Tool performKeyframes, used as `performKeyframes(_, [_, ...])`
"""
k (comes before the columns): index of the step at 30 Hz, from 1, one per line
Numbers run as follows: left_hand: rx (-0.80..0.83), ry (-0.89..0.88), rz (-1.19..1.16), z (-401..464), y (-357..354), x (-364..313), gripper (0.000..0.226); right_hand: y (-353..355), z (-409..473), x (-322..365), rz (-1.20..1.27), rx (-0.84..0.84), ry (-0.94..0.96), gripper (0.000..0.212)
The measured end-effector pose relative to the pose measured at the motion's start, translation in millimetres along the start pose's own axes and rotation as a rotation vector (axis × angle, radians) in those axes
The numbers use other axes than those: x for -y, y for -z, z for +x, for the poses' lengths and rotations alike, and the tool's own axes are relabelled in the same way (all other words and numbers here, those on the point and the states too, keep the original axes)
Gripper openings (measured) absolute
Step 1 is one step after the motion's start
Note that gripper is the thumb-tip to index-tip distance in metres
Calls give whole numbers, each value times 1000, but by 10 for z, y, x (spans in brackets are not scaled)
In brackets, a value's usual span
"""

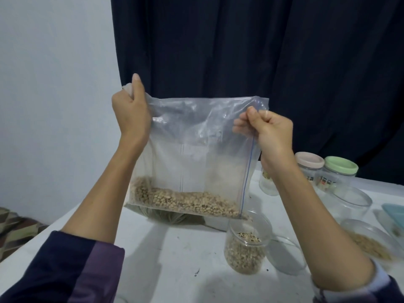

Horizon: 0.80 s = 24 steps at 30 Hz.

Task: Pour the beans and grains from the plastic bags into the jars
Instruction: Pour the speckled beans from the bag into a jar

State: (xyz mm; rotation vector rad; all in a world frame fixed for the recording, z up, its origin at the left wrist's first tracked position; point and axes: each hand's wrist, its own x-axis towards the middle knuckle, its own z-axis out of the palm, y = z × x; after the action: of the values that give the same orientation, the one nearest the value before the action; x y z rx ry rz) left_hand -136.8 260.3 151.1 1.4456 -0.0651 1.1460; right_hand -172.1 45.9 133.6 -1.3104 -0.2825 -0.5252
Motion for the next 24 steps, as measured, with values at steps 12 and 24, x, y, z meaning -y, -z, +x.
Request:
performKeyframes(12, [8,9,-18,-28,-12,19,52,-24,-26,-20,-40,-2,9,22])
performKeyframes(24, [27,1,-3,-44,-8,43,52,-4,-27,-68,-103,-3,6,22])
